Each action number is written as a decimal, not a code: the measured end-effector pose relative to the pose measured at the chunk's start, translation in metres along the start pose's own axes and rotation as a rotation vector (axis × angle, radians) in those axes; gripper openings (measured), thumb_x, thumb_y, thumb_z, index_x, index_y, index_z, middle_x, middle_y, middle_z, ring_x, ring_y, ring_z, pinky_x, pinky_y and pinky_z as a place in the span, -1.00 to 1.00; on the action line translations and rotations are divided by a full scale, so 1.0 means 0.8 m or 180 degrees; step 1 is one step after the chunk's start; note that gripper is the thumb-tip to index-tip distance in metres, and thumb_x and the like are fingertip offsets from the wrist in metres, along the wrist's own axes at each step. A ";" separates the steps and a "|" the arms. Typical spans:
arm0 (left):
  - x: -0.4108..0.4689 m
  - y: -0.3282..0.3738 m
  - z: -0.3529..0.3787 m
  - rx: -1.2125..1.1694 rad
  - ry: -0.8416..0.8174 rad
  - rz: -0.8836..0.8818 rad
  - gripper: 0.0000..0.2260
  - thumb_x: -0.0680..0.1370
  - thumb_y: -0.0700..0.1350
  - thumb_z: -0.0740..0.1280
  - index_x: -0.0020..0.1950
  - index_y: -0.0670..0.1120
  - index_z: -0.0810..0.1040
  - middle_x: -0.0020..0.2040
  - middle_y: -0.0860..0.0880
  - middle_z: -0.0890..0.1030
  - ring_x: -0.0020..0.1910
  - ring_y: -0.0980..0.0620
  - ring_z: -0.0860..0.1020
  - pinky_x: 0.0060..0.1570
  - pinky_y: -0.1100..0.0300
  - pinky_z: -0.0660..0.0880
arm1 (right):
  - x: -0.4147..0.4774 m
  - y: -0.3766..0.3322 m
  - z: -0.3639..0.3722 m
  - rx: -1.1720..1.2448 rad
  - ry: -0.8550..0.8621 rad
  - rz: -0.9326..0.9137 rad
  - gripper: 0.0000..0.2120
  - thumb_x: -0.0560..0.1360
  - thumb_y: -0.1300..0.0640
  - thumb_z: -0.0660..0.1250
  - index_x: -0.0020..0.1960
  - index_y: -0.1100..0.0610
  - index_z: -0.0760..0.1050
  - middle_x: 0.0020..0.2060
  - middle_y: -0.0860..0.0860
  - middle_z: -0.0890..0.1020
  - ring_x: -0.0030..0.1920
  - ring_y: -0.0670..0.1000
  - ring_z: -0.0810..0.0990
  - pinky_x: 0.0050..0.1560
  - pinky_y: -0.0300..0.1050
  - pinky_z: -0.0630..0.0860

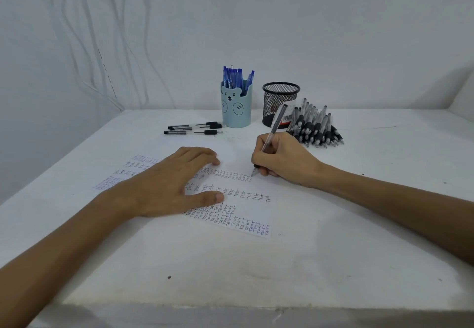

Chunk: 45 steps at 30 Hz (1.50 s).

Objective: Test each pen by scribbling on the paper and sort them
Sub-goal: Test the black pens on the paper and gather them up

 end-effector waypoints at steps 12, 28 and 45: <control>-0.002 0.001 -0.002 -0.0077 -0.0002 0.0004 -0.31 0.49 0.53 0.16 0.51 0.19 0.31 0.49 0.32 0.26 0.50 0.38 0.12 0.30 0.55 0.12 | 0.005 0.004 -0.008 0.1018 0.0367 0.0562 -0.74 0.60 0.22 0.29 -0.27 0.16 0.47 -0.46 0.11 0.54 -0.56 -0.04 0.35 -0.55 -0.30 0.24; 0.000 -0.001 0.000 -0.0008 -0.0024 0.0041 -0.31 0.49 0.54 0.15 0.52 0.20 0.29 0.50 0.33 0.24 0.52 0.33 0.13 0.43 0.33 0.18 | 0.007 0.005 -0.013 0.2006 0.0522 0.0494 -0.89 0.65 0.15 0.31 0.09 0.14 0.38 -0.23 0.22 0.60 -0.37 0.13 0.66 -0.28 -0.20 0.62; -0.002 -0.001 -0.001 -0.0077 -0.0027 0.0034 -0.30 0.49 0.54 0.15 0.54 0.21 0.27 0.51 0.36 0.20 0.52 0.40 0.11 0.37 0.47 0.12 | 0.073 -0.023 -0.151 -0.2283 0.1229 0.0828 -0.61 0.55 -0.01 0.42 0.08 0.27 0.37 -0.04 0.15 0.47 -0.05 0.13 0.50 -0.15 -0.08 0.46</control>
Point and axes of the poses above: each hand's wrist, its own x-axis towards the middle knuckle, its own z-axis out of the palm, y = z × x, the point moved 5 cm from there along x, towards the middle knuckle
